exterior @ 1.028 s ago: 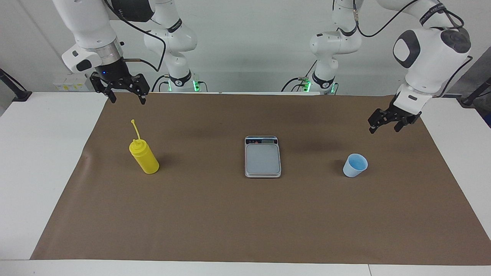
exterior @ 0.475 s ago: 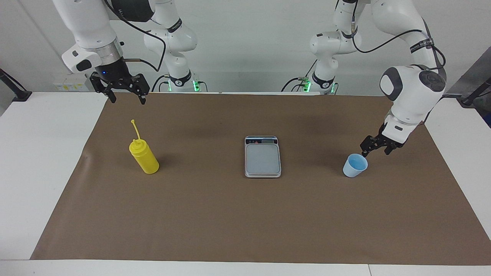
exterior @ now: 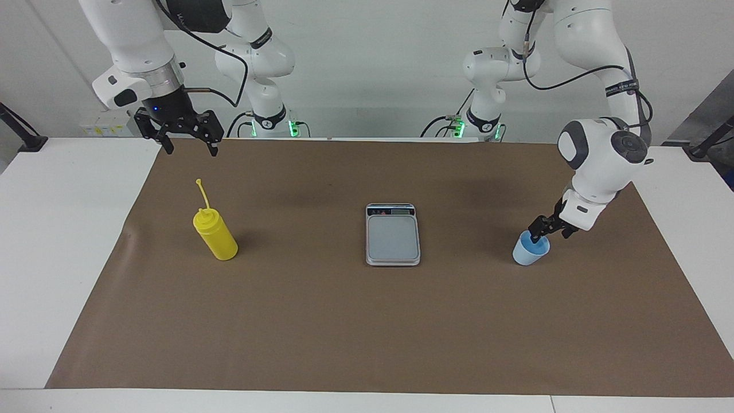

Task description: Pour seasoning into cup on scale with both arms

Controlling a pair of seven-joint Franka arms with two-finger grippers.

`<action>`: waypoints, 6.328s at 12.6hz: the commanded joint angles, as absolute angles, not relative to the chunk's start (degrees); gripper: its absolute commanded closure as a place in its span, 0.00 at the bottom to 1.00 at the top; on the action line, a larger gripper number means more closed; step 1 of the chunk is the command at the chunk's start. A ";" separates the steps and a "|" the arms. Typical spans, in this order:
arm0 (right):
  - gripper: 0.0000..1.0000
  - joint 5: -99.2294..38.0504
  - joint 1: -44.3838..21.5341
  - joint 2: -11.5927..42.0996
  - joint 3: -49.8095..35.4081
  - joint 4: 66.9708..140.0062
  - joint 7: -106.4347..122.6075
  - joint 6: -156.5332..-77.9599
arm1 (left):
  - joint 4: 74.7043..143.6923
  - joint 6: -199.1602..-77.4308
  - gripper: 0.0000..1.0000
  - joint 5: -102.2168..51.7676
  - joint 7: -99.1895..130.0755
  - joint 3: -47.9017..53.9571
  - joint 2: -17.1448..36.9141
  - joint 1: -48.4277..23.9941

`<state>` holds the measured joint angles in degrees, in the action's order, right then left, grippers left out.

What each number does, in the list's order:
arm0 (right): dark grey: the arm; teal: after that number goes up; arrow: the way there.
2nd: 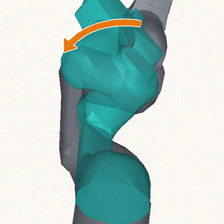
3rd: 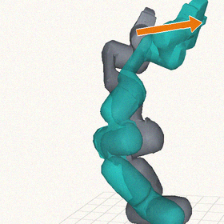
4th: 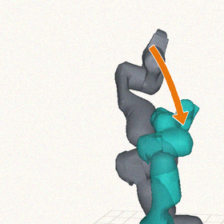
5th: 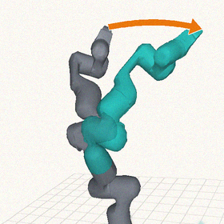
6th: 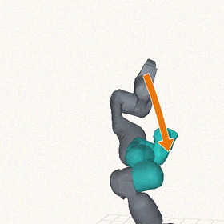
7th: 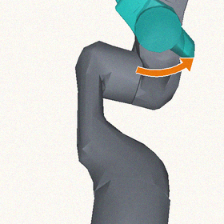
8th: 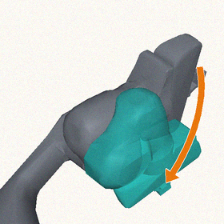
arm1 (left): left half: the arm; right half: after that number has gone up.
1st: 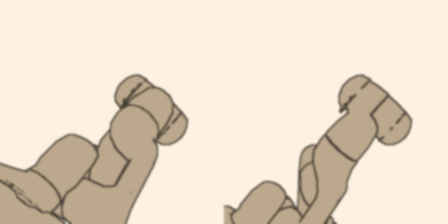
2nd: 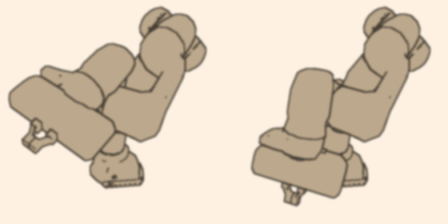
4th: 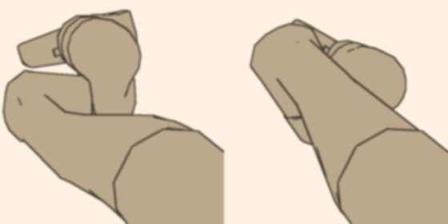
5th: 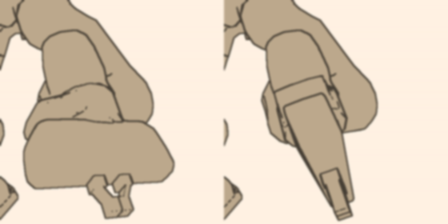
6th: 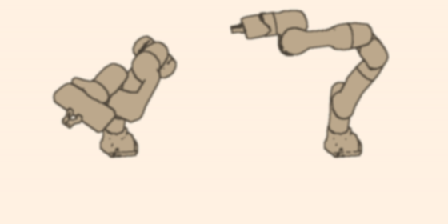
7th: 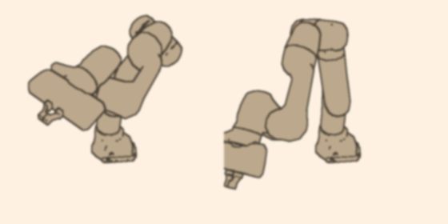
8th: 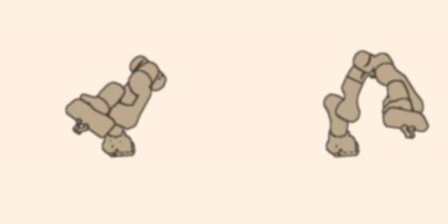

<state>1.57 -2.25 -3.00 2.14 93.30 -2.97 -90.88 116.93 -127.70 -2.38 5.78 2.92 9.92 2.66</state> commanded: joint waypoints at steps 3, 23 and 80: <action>0.00 0.97 -1.67 -4.22 1.85 94.57 -2.02 -90.70 | 121.38 -132.54 0.00 -6.24 6.77 3.16 9.49 2.73; 0.00 0.88 -1.67 -4.22 1.85 94.57 -2.02 -90.70 | 104.50 -106.97 1.00 -5.36 1.14 4.13 5.02 -0.52; 0.00 -0.95 7.63 -10.09 2.46 106.75 19.35 -97.08 | 103.10 -106.97 0.00 1.07 7.33 4.04 0.18 -9.42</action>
